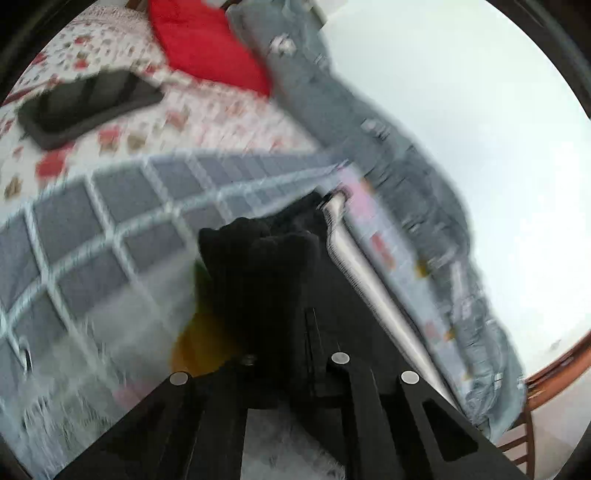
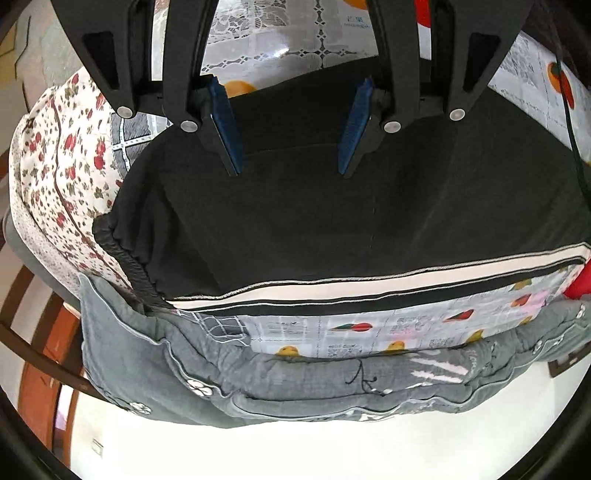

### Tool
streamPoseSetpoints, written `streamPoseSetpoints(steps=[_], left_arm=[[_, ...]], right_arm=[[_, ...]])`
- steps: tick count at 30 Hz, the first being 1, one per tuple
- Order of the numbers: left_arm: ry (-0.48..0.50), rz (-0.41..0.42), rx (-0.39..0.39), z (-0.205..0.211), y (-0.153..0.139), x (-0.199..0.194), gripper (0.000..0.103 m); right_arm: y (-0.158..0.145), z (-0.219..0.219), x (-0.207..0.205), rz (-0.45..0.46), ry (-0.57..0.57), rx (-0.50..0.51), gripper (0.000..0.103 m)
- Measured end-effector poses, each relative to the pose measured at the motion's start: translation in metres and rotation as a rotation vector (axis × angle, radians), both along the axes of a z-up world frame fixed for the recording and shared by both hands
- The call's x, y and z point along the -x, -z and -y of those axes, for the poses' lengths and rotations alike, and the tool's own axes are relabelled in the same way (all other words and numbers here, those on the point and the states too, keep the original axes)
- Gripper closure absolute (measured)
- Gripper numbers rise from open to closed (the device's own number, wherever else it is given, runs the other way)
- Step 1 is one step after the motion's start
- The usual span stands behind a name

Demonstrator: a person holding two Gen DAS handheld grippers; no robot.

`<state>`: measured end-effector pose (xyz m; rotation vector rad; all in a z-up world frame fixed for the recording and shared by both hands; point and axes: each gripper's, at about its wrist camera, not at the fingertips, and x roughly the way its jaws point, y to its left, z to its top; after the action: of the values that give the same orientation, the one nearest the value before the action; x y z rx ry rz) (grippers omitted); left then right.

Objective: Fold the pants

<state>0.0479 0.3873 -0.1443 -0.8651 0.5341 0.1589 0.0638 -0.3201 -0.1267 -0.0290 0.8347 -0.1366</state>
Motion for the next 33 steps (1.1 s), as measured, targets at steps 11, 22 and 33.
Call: streamPoseSetpoints(steps=[11, 22, 33], left_arm=[[-0.029, -0.058, 0.028, -0.016, 0.009, -0.015, 0.082], [-0.055, -0.156, -0.404, 0.050, -0.076, -0.037, 0.094], [0.296, -0.016, -0.813, 0.306, -0.142, -0.066, 0.094]], right_arm=[[0.002, 0.003, -0.003, -0.008, 0.010, -0.020, 0.051], [-0.030, 0.000, 0.000, 0.110, -0.047, -0.030, 0.050], [-0.038, 0.024, 0.003, 0.184, -0.100, 0.093, 0.050]])
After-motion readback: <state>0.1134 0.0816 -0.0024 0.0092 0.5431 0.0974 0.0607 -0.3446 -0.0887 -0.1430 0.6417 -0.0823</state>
